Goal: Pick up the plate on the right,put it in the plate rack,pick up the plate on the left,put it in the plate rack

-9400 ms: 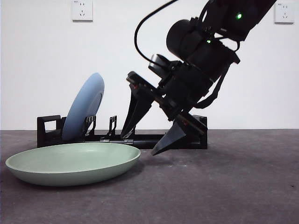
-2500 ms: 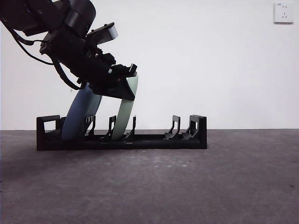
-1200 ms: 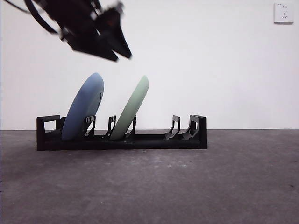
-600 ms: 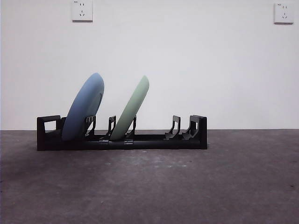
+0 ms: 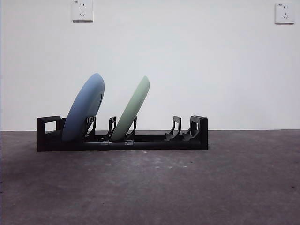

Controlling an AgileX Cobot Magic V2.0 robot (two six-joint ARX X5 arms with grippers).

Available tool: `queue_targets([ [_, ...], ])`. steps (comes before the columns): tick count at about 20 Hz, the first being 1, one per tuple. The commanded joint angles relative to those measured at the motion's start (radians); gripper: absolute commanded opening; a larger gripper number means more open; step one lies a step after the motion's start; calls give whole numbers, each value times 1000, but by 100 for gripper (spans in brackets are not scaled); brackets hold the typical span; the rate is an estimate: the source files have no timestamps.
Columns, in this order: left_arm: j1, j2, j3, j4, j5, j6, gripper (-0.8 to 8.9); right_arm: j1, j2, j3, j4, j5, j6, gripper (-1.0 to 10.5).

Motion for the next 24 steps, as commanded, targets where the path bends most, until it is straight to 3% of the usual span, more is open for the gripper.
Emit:
queue_targets([
  [1, -2, 5, 4, 2, 0, -6, 175, 1, 0, -8, -23, -4, -10, 247],
  [3, -2, 6, 4, 3, 0, -6, -24, 1, 0, -8, -23, -3, -11, 36],
  [4, -2, 6, 4, 3, 0, -5, -8, 1, 0, -8, -23, -3, -12, -18],
  [14, -2, 29, 4, 2, -1, -2, -4, 1, 1, -8, -23, 6, 23, 2],
  [24, -2, 121, 4, -13, 0, -1, -4, 1, 2, -8, -23, 233, 23, 2],
])
